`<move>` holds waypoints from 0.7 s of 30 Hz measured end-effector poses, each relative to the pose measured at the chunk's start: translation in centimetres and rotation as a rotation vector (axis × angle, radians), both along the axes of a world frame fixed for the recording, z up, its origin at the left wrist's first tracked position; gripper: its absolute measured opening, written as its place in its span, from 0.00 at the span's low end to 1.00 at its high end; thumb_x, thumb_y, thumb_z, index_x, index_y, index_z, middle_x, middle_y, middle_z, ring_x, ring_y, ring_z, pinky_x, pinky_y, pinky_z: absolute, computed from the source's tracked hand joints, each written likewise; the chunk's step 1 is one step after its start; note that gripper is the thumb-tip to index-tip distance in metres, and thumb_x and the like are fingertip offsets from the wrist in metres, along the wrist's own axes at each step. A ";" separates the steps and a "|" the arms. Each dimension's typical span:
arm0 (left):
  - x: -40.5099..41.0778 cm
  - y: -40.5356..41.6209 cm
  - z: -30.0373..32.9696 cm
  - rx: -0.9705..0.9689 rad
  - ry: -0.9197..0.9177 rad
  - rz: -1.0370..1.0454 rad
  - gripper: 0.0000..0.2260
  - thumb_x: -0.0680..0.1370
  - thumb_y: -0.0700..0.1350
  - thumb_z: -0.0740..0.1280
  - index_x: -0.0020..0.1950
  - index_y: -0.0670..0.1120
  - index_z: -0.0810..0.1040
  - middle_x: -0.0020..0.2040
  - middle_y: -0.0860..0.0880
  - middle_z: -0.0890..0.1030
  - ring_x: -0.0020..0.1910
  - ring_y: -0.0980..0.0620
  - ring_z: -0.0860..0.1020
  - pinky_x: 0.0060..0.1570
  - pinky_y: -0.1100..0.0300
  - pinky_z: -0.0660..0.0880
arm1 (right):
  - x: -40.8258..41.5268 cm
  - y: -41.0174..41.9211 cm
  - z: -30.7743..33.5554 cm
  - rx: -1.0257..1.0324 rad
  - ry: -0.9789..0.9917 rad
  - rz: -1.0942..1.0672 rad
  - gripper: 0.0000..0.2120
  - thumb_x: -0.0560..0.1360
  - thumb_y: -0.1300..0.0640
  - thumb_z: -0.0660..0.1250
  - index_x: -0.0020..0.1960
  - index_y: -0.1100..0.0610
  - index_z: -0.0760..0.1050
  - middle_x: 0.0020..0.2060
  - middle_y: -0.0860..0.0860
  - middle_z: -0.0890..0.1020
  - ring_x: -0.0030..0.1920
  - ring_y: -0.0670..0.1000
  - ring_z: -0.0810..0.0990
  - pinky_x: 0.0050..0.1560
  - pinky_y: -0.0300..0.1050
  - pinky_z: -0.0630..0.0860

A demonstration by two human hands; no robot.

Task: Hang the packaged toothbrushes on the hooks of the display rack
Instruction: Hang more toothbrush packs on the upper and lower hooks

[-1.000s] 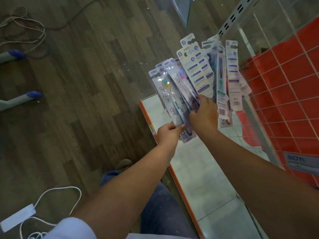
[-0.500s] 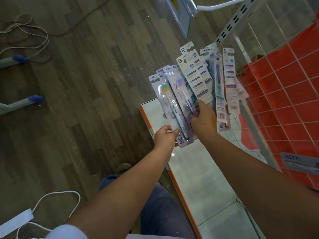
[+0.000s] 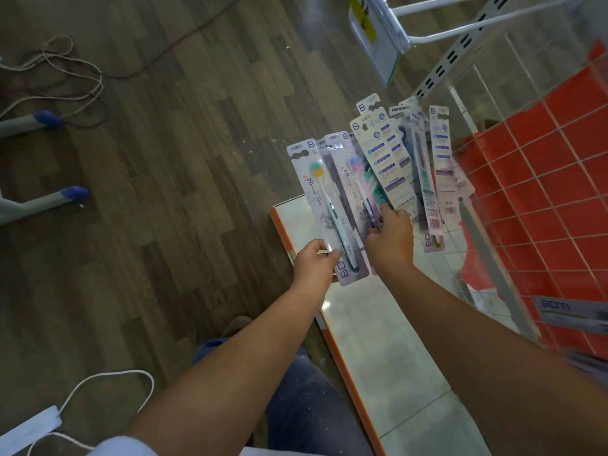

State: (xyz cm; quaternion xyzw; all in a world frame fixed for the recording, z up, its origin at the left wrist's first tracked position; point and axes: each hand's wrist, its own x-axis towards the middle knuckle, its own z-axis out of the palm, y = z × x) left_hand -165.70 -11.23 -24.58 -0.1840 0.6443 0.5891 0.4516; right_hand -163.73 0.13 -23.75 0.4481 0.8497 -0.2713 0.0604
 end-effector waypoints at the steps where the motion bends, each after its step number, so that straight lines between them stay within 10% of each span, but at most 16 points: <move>1: 0.0 -0.2 0.1 0.005 0.002 0.002 0.03 0.79 0.38 0.63 0.50 0.44 0.74 0.45 0.43 0.79 0.42 0.45 0.78 0.41 0.56 0.78 | 0.0 -0.2 0.1 0.000 0.006 -0.005 0.19 0.76 0.65 0.63 0.66 0.60 0.69 0.60 0.58 0.70 0.61 0.57 0.71 0.63 0.51 0.71; 21: -0.9 -7.9 4.2 0.122 0.096 -0.203 0.09 0.79 0.35 0.60 0.43 0.46 0.74 0.40 0.48 0.80 0.39 0.49 0.77 0.46 0.52 0.75 | 3.9 -7.5 7.6 -0.042 0.253 -0.228 0.13 0.75 0.68 0.61 0.59 0.64 0.74 0.54 0.56 0.70 0.51 0.51 0.71 0.46 0.28 0.61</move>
